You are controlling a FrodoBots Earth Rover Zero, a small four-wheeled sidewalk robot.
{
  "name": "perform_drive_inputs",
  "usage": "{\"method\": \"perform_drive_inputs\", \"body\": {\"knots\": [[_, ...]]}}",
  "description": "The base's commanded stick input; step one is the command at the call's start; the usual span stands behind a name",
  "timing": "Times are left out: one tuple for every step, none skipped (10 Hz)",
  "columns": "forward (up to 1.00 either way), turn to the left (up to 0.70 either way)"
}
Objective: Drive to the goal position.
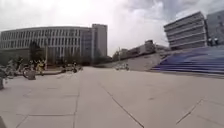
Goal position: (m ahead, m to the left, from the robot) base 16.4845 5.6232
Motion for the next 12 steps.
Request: {"method": "perform_drive_inputs", "body": {"knots": [[0.70,0.00],[0.70,0.00],[0.70,0.00],[0.70,0.00],[0.70,0.00],[0.70,0.00],[0.70,0.01],[0.70,0.13],[0.70,0.35],[0.70,0.35],[0.70,0.35],[0.70,0.35]]}}
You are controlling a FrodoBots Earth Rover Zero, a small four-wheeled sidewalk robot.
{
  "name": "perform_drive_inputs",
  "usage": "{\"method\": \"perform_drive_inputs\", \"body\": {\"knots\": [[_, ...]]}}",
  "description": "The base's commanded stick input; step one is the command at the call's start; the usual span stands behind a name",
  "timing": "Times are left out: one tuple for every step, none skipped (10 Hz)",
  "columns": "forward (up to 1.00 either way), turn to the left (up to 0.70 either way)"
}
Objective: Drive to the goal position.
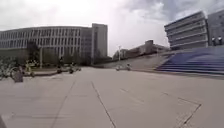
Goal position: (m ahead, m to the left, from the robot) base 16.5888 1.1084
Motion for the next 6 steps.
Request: {"method": "perform_drive_inputs", "body": {"knots": [[0.70,0.00],[0.70,0.00],[0.70,0.00],[0.70,0.00],[0.70,0.00],[0.70,0.00]]}}
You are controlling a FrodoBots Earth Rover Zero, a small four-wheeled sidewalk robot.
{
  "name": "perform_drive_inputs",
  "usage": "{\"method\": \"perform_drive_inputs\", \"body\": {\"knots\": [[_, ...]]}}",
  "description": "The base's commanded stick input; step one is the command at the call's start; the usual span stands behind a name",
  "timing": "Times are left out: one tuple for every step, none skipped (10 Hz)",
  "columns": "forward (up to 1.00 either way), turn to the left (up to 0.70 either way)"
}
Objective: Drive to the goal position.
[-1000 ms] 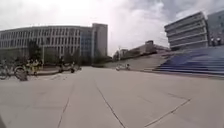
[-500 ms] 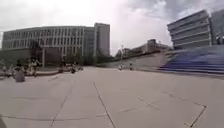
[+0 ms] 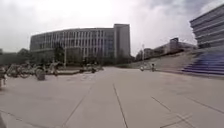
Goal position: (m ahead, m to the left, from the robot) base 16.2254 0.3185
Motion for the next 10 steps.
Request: {"method": "perform_drive_inputs", "body": {"knots": [[0.70,0.00],[0.70,0.00],[0.70,0.00],[0.70,0.00],[0.70,0.00],[0.70,0.00],[0.70,0.00],[0.70,0.00],[0.70,0.00],[0.70,0.00]]}}
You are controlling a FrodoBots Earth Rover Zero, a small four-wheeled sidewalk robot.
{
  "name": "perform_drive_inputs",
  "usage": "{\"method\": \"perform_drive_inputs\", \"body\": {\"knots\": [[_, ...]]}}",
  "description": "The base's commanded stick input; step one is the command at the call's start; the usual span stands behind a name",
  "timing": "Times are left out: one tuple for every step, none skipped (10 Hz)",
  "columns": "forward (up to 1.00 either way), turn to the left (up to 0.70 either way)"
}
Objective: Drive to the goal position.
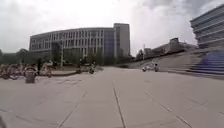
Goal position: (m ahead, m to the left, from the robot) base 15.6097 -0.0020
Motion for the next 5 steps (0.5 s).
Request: {"method": "perform_drive_inputs", "body": {"knots": [[0.70,0.00],[0.70,0.02],[0.70,0.03],[0.70,0.03],[0.70,0.03]]}}
